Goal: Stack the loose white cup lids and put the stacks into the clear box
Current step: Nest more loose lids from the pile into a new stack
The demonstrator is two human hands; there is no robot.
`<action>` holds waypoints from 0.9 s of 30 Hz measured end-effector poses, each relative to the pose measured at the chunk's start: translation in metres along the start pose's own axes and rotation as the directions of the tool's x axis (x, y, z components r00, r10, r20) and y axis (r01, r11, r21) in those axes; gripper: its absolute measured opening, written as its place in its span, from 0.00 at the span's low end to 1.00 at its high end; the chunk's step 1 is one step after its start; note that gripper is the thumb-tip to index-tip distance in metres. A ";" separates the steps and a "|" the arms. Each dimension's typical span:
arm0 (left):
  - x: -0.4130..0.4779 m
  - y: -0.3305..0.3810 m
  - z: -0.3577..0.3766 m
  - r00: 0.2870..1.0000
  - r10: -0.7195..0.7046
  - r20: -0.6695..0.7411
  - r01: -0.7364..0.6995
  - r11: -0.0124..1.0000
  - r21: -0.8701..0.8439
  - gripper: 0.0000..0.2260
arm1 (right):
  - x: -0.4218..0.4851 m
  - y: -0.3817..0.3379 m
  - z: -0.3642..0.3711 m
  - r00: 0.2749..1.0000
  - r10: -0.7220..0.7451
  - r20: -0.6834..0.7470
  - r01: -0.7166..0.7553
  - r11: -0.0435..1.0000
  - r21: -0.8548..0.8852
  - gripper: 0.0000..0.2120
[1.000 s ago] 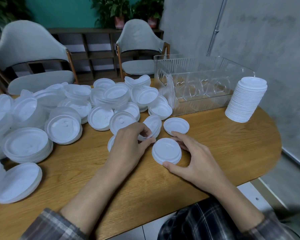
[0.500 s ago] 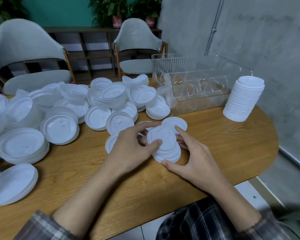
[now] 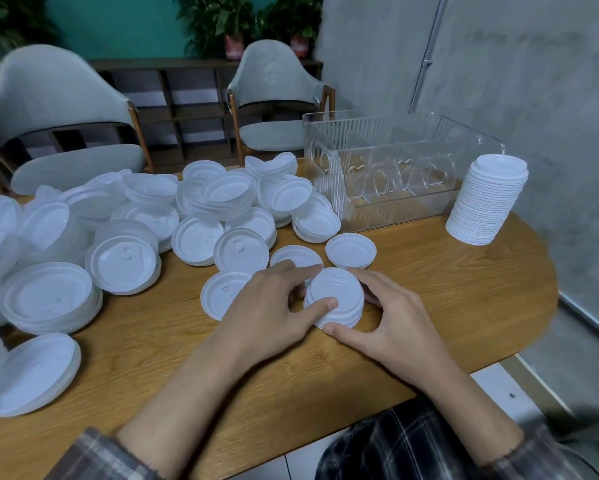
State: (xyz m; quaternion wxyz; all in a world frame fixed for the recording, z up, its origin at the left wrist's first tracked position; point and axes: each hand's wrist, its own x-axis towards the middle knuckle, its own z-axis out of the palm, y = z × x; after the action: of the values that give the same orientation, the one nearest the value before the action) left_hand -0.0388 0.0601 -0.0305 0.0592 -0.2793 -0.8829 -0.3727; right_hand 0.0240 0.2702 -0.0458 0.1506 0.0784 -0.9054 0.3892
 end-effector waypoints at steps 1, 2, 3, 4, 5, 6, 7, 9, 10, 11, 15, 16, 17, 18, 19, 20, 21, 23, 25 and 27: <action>0.000 0.000 0.000 1.000 0.000 0.006 0.000 1.000 0.020 0.25 | 0.000 0.000 0.000 1.000 0.001 -0.010 -0.001 1.000 0.006 0.35; 0.000 0.000 0.000 1.000 -0.002 0.010 0.002 0.999 0.033 0.25 | 0.000 0.000 0.001 1.000 0.004 -0.021 -0.004 1.000 0.012 0.35; 0.000 0.000 0.000 1.000 -0.006 0.014 0.006 0.999 0.044 0.24 | 0.000 0.001 0.001 1.000 0.007 -0.028 -0.007 1.000 0.016 0.35; 0.000 0.000 -0.001 1.000 -0.009 0.018 0.008 0.999 0.050 0.24 | 0.001 0.001 0.001 0.999 0.009 -0.031 -0.009 1.000 0.014 0.35; 0.000 -0.001 -0.001 1.000 -0.009 0.026 0.008 0.998 0.056 0.24 | 0.000 0.002 0.002 1.000 0.010 -0.030 -0.010 1.000 0.005 0.35; 0.000 0.000 -0.001 0.999 -0.006 0.033 0.004 0.998 0.064 0.23 | 0.001 0.002 0.002 1.000 0.008 -0.026 -0.008 1.000 -0.007 0.35; 0.000 -0.001 -0.001 0.999 -0.002 0.039 -0.001 0.997 0.077 0.23 | 0.001 0.003 0.002 1.000 0.005 -0.021 -0.005 1.000 -0.019 0.35; -0.001 -0.001 0.000 0.999 0.003 0.045 -0.007 0.995 0.099 0.23 | 0.000 0.005 0.002 1.000 -0.001 -0.015 0.001 0.999 -0.041 0.36; -0.001 -0.001 0.001 0.999 0.004 0.051 -0.010 0.994 0.111 0.23 | 0.000 0.005 0.002 1.000 -0.004 -0.018 0.003 0.998 -0.055 0.37; -0.001 -0.001 0.001 0.998 0.005 0.059 -0.012 0.992 0.122 0.23 | 0.000 0.005 0.002 1.000 -0.006 -0.024 0.004 0.997 -0.072 0.38; -0.001 0.000 0.001 0.999 0.039 0.023 -0.041 0.994 0.099 0.21 | -0.001 0.002 0.003 0.999 -0.009 -0.036 0.005 0.996 -0.094 0.38; -0.001 0.000 0.000 0.999 0.052 -0.015 -0.051 0.995 0.088 0.19 | -0.001 0.002 0.003 1.000 -0.008 -0.023 0.006 0.995 -0.098 0.38; -0.001 -0.002 0.000 0.996 0.070 -0.057 -0.064 0.993 0.101 0.17 | -0.001 0.003 0.004 1.000 -0.006 -0.013 0.004 0.995 -0.101 0.37; 0.000 -0.003 0.000 0.992 0.093 -0.090 -0.080 0.987 0.138 0.15 | -0.001 0.003 0.003 1.000 -0.001 -0.007 0.001 0.995 -0.100 0.37; 0.002 -0.006 0.000 0.987 0.118 -0.106 -0.098 0.978 0.183 0.14 | -0.001 0.004 0.003 1.000 0.006 -0.004 -0.006 0.995 -0.096 0.37; 0.002 -0.009 0.001 0.984 0.143 -0.107 -0.116 0.968 0.223 0.14 | -0.001 0.004 0.003 1.000 0.015 0.002 -0.014 0.996 -0.090 0.37; 0.004 -0.011 0.001 0.983 0.161 -0.088 -0.134 0.958 0.253 0.15 | 0.000 0.004 0.002 1.000 0.022 0.008 -0.021 0.996 -0.085 0.37; 0.004 -0.012 0.002 0.989 0.147 -0.019 -0.136 0.950 0.283 0.17 | 0.000 0.005 0.002 1.000 0.029 0.011 -0.028 0.996 -0.080 0.37; 0.004 -0.010 0.002 0.995 0.097 0.015 -0.097 0.952 0.289 0.17 | 0.001 0.005 0.002 0.999 0.036 0.006 -0.035 0.997 -0.071 0.37; 0.004 -0.011 0.001 0.998 0.067 -0.007 -0.062 0.957 0.283 0.16 | 0.001 0.004 0.002 0.999 0.036 0.005 -0.036 0.997 -0.071 0.37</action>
State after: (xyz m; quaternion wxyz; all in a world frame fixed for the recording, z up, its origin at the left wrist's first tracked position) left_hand -0.0478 0.0569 -0.0367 0.1178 -0.2935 -0.9170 -0.2429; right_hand 0.0219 0.2716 -0.0499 0.1434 0.0580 -0.9203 0.3593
